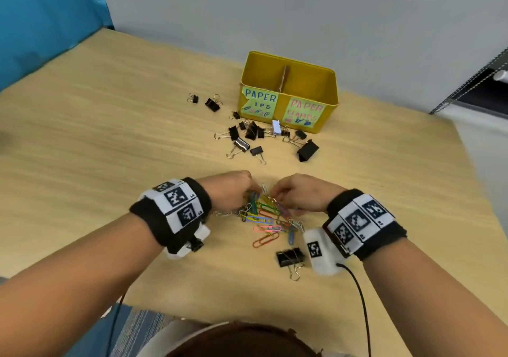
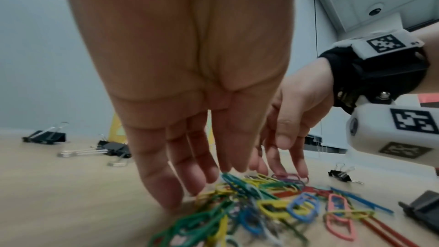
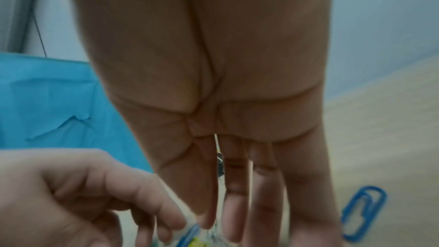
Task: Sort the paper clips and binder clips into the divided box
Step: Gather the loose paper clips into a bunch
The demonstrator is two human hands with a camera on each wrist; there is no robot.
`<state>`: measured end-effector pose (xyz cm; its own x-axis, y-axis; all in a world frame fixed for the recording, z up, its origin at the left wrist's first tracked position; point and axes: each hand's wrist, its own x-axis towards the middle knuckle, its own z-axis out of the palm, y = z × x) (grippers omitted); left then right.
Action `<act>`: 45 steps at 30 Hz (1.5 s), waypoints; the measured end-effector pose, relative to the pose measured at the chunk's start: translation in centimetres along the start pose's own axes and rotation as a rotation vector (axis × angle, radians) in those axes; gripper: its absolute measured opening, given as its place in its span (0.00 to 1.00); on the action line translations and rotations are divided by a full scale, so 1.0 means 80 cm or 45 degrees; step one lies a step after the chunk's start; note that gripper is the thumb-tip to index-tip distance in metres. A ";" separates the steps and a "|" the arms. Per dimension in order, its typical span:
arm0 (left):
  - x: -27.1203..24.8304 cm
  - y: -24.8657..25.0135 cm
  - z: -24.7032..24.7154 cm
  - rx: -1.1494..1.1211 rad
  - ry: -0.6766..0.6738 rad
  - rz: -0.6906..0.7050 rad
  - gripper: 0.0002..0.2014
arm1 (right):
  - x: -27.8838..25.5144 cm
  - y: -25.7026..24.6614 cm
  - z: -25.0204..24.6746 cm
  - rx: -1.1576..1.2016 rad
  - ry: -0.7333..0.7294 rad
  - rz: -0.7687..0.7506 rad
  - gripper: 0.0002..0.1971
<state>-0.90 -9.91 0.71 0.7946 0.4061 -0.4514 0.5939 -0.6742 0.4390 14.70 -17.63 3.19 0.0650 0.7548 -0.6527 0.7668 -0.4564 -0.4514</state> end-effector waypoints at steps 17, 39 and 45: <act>-0.032 0.004 0.020 -0.225 0.133 -0.308 0.24 | -0.010 -0.006 0.024 -0.054 0.222 0.097 0.18; -0.016 0.021 0.026 -0.008 0.282 -0.377 0.49 | 0.000 0.002 0.026 -0.201 0.245 0.088 0.42; 0.000 0.011 0.012 -0.071 0.229 -0.289 0.32 | 0.020 -0.018 0.040 -0.370 0.277 -0.036 0.42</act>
<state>-0.52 -11.09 0.32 0.6471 0.6489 -0.4003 0.7612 -0.5208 0.3864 11.69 -17.31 0.87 0.1513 0.8620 -0.4838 0.9177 -0.3044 -0.2552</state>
